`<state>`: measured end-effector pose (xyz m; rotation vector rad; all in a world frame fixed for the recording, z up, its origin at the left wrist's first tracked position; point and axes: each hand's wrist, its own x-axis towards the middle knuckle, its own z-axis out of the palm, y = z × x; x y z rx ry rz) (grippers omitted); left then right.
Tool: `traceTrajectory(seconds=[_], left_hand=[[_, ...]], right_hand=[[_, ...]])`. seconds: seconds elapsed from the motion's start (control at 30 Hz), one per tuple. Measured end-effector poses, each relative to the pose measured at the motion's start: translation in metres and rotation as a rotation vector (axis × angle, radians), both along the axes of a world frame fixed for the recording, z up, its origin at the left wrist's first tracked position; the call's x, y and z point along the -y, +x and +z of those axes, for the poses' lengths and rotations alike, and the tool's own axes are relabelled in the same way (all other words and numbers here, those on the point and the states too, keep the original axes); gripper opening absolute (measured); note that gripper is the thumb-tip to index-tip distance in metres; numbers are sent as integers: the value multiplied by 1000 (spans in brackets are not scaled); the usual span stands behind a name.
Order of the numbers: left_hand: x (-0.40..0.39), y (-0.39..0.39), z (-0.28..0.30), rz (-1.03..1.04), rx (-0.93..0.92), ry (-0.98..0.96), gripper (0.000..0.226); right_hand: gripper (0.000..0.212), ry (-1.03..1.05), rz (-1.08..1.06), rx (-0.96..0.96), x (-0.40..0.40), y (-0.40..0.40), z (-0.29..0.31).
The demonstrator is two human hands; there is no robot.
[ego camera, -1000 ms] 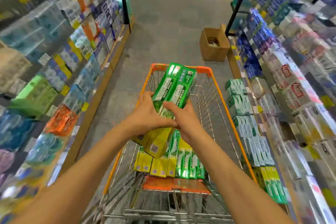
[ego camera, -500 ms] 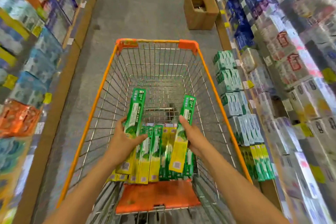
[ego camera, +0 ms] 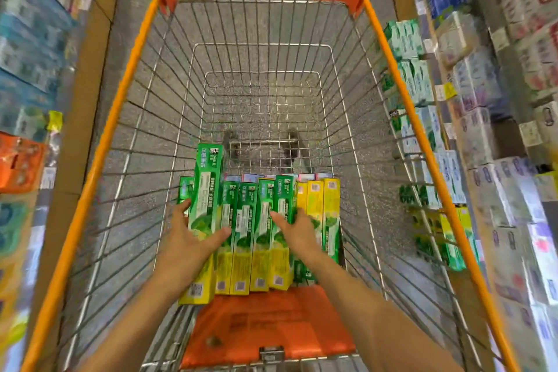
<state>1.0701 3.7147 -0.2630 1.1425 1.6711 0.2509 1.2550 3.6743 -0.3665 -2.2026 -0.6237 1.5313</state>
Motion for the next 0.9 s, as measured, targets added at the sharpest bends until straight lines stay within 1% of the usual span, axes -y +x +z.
traceTrajectory(seconds=[0.1, 0.17, 0.23, 0.3, 0.37, 0.4, 0.43, 0.47, 0.5, 0.53, 0.57, 0.6, 0.63, 0.67, 0.73, 0.83, 0.87, 0.9], left_hand=[[-1, 9, -7, 7, 37, 2, 87], [-1, 17, -10, 12, 75, -12, 89], [1, 25, -12, 11, 95, -4, 88], [4, 32, -15, 3, 114, -13, 88], [8, 39, -16, -13, 145, -24, 86], [10, 43, -16, -19, 155, -27, 85], [12, 47, -15, -24, 156, -20, 85], [14, 51, -14, -25, 154, -4, 85], [16, 55, -12, -28, 152, 11, 84], [18, 59, -11, -32, 159, 26, 83], [20, 64, -10, -41, 168, 40, 82], [22, 70, -8, -49, 180, 55, 82], [23, 76, -6, -59, 193, 77, 81], [24, 82, -5, -63, 207, 98, 81], [24, 93, -2, -85, 239, 114, 78], [24, 105, 3, -165, 325, 119, 59], [24, 106, 4, -218, 350, 111, 60], [24, 106, 4, -289, 366, 95, 65]], right_hand=[[88, 30, 117, 154, -1, -2, -5], [83, -30, 274, 274, 1, 0, -9], [71, -105, 391, 323, 0, 3, -13], [53, -160, 412, 281, -2, 5, -12], [55, -195, 437, 237, -3, 8, -6], [61, -180, 425, 238, -4, 11, 0], [66, -141, 370, 263, -5, 15, 9], [64, -83, 266, 269, -7, 18, 23], [57, -3, 128, 224, -10, 20, 40], [49, 81, -3, 118, -14, 21, 58], [44, 134, -91, -34, -20, 20, 77], [43, 155, -104, -162, -24, 18, 96], [44, 165, -28, -208, -27, 16, 111], [47, 171, 95, -168, -29, 14, 123], [49, 174, 268, 44, -34, 12, 137], [53, 164, 295, 311, -38, 20, 143], [53, 165, 286, 350, -37, 25, 142], [52, 166, 269, 360, -36, 31, 140]])
